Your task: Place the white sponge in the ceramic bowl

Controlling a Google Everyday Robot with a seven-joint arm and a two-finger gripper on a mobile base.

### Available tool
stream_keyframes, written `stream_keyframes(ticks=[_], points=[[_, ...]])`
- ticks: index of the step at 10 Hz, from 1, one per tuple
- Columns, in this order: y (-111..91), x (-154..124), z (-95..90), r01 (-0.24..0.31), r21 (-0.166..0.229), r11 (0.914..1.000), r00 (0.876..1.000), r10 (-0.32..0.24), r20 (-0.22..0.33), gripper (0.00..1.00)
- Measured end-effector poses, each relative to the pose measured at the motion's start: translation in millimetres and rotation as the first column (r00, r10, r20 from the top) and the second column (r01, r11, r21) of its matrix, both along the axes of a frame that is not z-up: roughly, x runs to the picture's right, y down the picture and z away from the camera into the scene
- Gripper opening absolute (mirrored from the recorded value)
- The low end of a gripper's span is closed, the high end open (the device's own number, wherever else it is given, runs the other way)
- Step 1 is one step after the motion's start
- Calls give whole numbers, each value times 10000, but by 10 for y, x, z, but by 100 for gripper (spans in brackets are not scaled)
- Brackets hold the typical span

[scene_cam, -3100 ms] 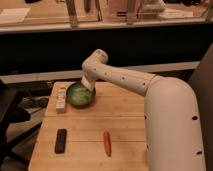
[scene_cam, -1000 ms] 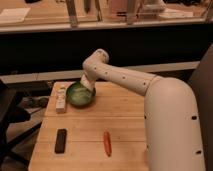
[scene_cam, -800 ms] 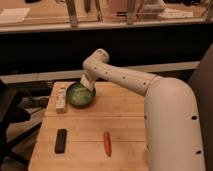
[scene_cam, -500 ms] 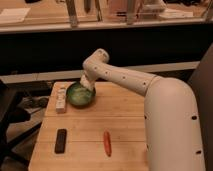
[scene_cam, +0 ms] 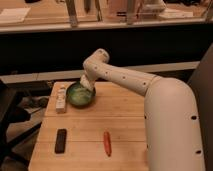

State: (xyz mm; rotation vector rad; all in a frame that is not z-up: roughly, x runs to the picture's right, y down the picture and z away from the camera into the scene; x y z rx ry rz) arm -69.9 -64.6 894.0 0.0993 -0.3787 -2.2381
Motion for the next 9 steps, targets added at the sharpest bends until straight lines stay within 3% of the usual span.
stream_keyframes(ticks=[5, 7, 9], points=[[-6, -4, 8, 103, 16, 9999, 9999, -103, 73, 44], [-4, -3, 17, 170, 16, 9999, 9998, -170, 106, 38], [-7, -1, 17, 224, 24, 9997, 9997, -225, 138, 37]])
